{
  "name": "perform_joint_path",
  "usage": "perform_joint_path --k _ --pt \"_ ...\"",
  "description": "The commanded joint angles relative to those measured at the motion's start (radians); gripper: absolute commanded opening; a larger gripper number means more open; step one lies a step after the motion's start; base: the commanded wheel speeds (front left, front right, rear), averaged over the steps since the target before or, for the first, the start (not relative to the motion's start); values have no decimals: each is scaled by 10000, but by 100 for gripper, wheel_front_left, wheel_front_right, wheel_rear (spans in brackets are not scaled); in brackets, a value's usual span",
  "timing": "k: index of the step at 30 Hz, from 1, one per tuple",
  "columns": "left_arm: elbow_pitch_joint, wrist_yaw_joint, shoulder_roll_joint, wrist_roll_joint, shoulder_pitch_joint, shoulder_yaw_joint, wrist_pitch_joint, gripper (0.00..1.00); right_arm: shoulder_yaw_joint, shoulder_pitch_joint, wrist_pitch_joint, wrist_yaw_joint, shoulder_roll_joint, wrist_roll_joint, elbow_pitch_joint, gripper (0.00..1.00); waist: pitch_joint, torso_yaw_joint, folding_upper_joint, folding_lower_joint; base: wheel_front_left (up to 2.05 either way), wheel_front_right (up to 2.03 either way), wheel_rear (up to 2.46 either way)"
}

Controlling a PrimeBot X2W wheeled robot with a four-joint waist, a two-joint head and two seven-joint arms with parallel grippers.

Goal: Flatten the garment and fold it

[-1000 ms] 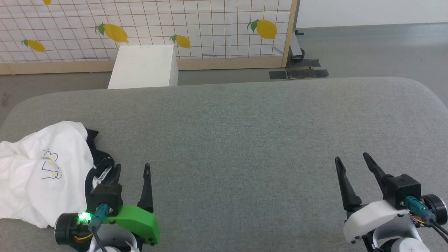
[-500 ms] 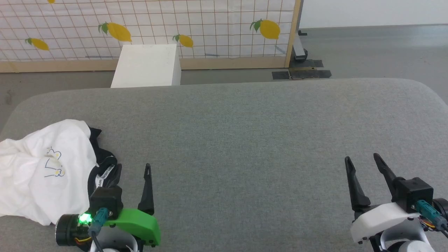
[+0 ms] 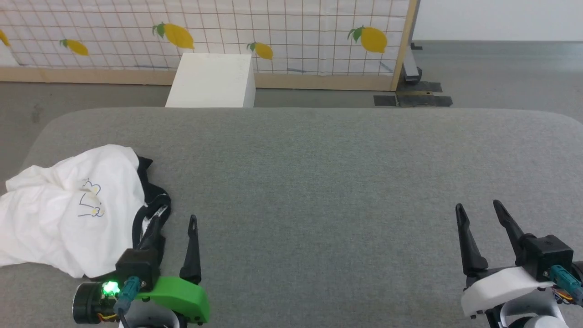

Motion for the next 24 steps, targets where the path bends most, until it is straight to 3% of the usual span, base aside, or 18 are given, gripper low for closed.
perform_joint_path --k 1,24 --pt "-58 10 -18 -51 121 -38 -111 100 -58 142 -119 -5 8 64 -58 100 0 173 0 0 0 0 0" --pt "-135 152 -28 -298 285 -210 -580 100 481 -67 -590 -9 13 38 58 100 204 1573 0 0 0 0 0"
